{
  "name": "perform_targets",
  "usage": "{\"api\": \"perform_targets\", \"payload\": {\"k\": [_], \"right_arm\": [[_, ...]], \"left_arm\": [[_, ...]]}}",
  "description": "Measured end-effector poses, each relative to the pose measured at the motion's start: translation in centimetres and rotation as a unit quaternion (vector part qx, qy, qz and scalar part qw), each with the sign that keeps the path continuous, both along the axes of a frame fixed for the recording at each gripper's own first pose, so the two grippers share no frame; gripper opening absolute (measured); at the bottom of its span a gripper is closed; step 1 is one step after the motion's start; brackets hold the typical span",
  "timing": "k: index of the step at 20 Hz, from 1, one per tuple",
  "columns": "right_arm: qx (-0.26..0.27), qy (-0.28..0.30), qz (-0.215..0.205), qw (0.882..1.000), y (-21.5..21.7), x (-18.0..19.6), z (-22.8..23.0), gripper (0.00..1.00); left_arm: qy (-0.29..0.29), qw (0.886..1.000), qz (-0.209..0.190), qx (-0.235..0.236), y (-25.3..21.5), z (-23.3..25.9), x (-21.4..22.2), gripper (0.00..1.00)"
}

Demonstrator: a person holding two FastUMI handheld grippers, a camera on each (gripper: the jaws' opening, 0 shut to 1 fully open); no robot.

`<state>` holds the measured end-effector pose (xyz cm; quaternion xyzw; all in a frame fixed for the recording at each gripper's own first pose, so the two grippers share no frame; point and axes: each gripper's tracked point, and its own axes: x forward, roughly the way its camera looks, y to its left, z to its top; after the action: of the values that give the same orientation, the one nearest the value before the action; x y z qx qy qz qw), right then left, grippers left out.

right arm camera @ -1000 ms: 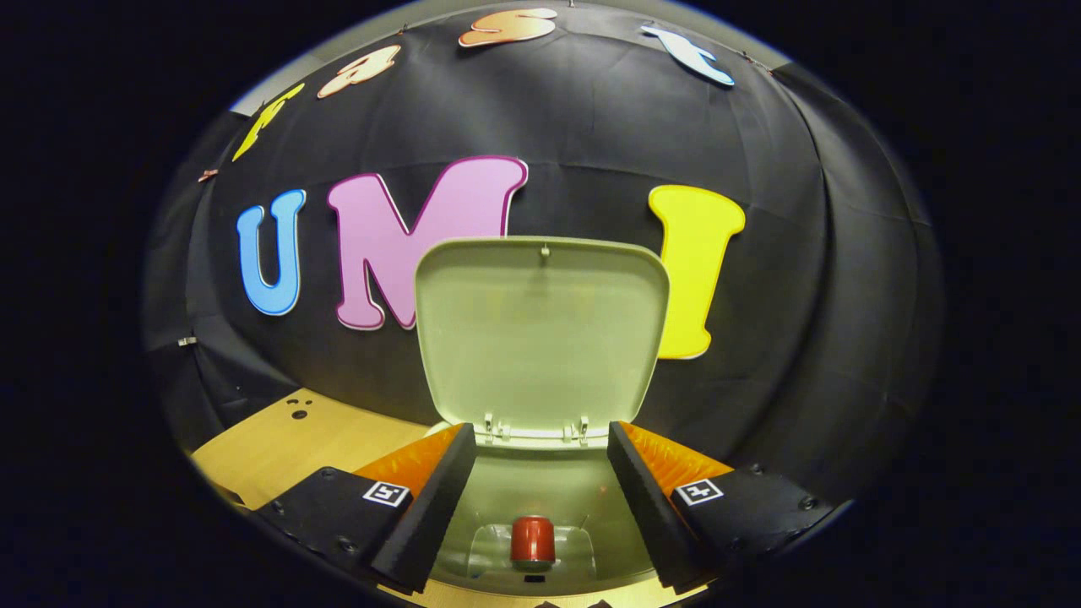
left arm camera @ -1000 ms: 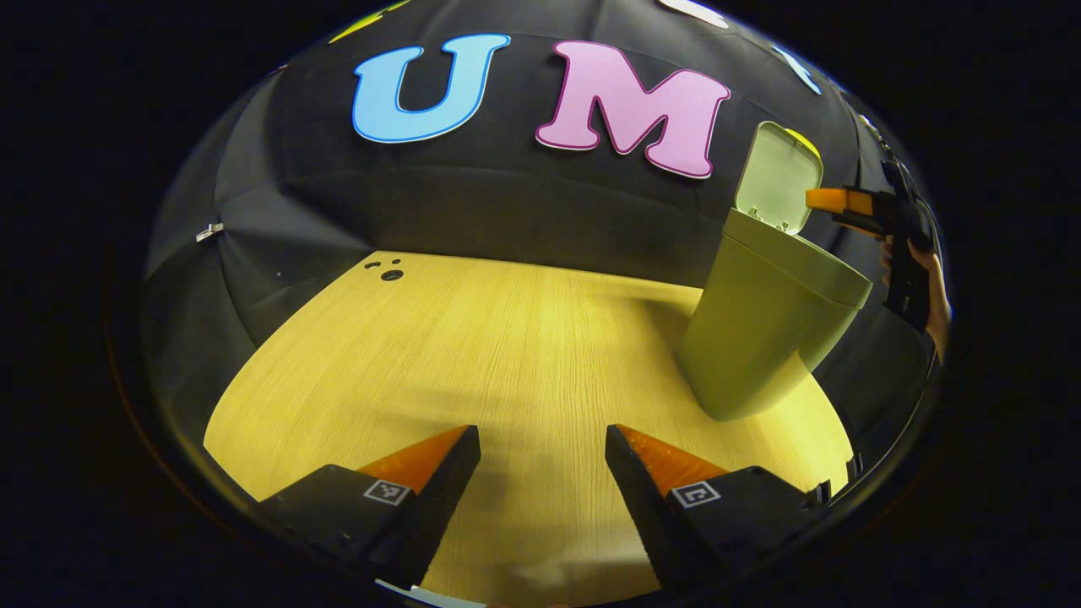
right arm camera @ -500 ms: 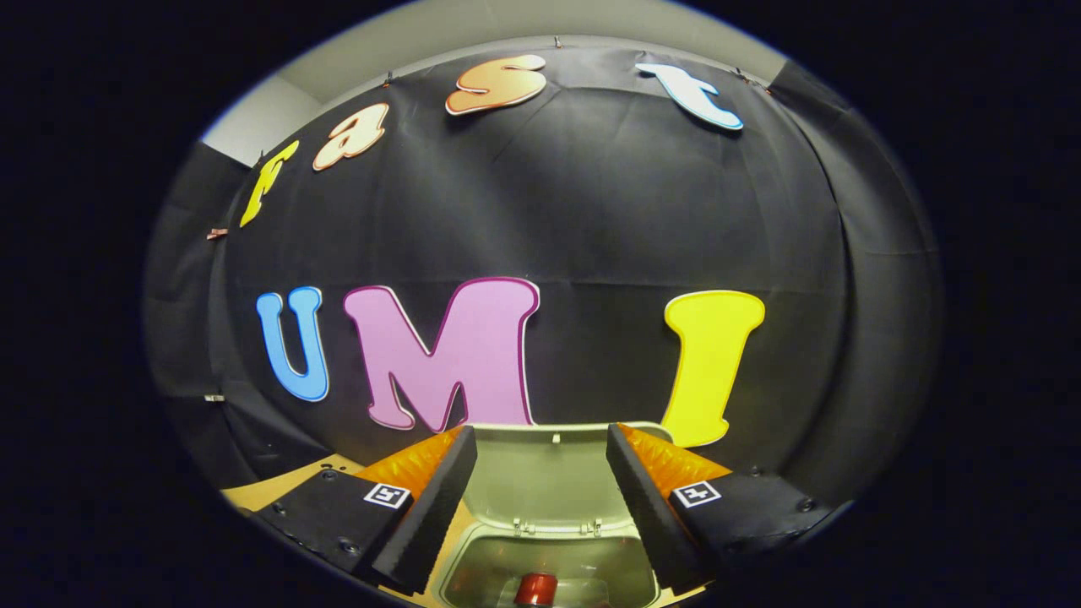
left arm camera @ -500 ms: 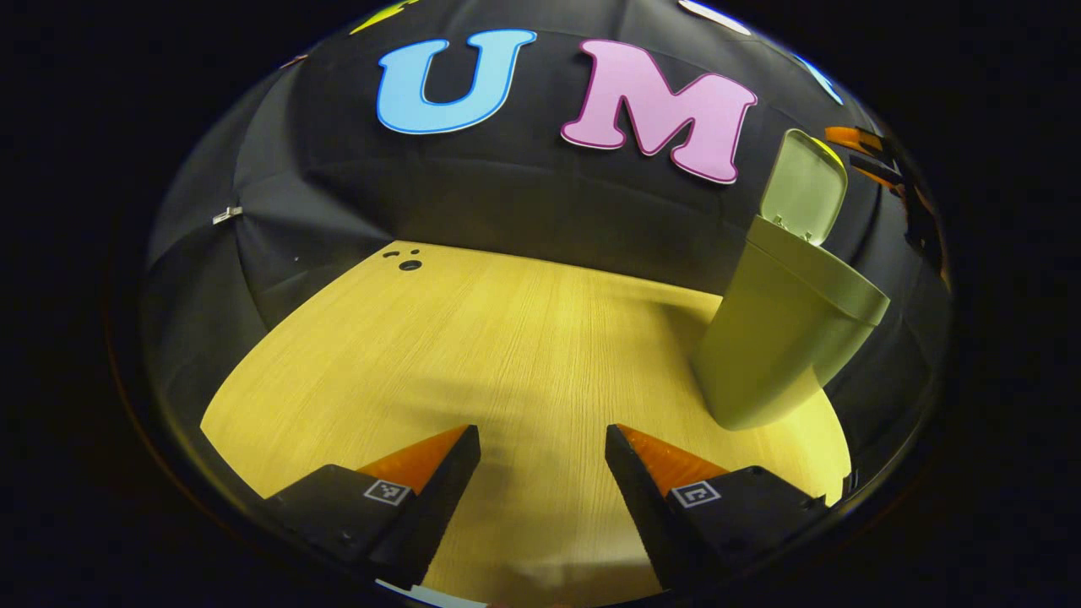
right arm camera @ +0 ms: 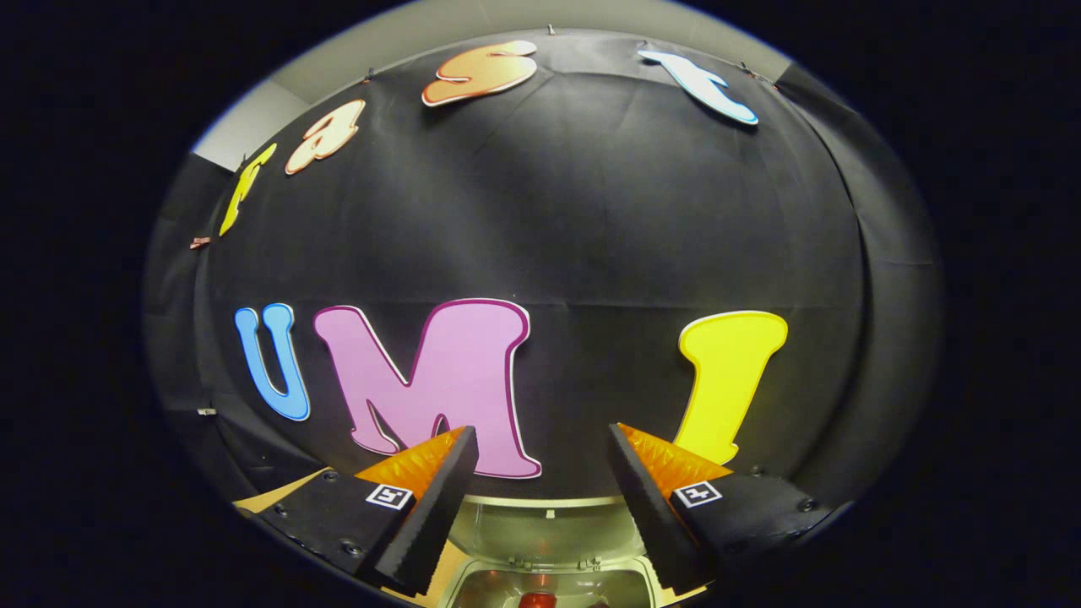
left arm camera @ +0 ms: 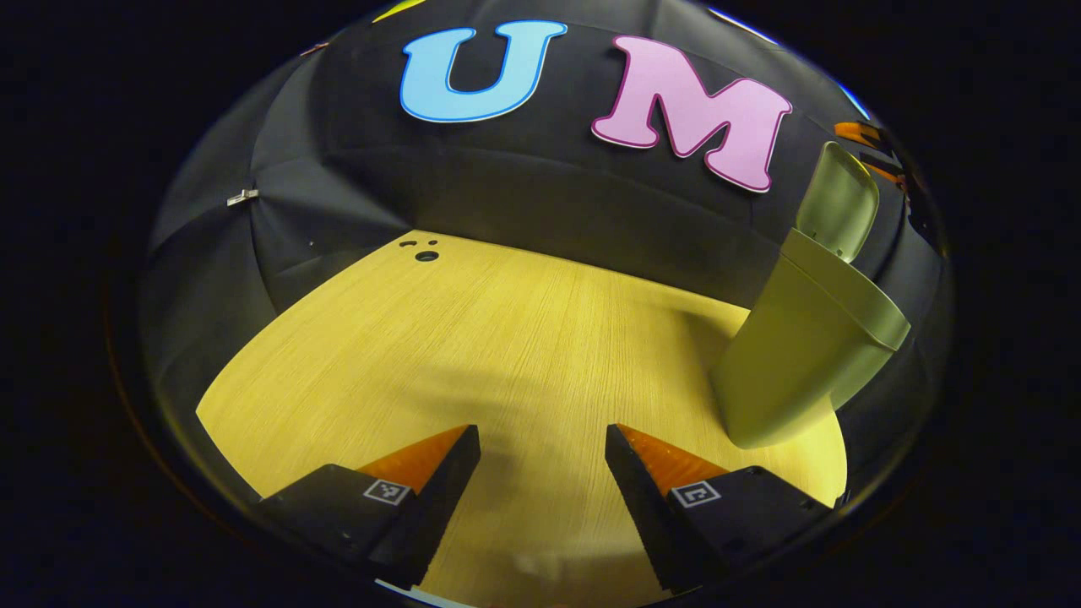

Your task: Press the lid of the desktop garbage bin to open it, pick up the crumpled paper on the desktop and throw it into the bin, then pick up the pop can on the desktop and drop it into the bin, and finally close the garbage bin lid.

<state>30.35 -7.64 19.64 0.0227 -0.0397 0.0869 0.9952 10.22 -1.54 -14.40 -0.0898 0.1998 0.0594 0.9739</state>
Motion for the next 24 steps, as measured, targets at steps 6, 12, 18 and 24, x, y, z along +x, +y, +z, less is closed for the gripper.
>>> {"api": "perform_targets", "payload": {"k": [6,12,18,24], "right_arm": [[0.002,0.069,-0.022,0.997,-0.4,1.1,-3.1,0.96],[-0.033,0.077,-0.033,0.996,-0.7,-1.5,-3.7,0.96],[-0.034,0.095,-0.055,0.993,-1.3,-5.4,-5.8,0.96],[-0.045,0.103,-0.078,0.991,-1.5,-9.3,-8.8,0.97]], "left_arm": [[-0.016,1.000,0.007,0.011,0.5,2.0,-0.6,0.96],[-0.028,0.999,-0.020,0.021,-0.1,3.2,-1.3,0.96],[-0.035,0.998,-0.052,0.015,-0.8,3.4,-1.2,0.96],[-0.051,0.992,-0.101,0.051,-0.8,3.9,-2.1,0.96]]}}
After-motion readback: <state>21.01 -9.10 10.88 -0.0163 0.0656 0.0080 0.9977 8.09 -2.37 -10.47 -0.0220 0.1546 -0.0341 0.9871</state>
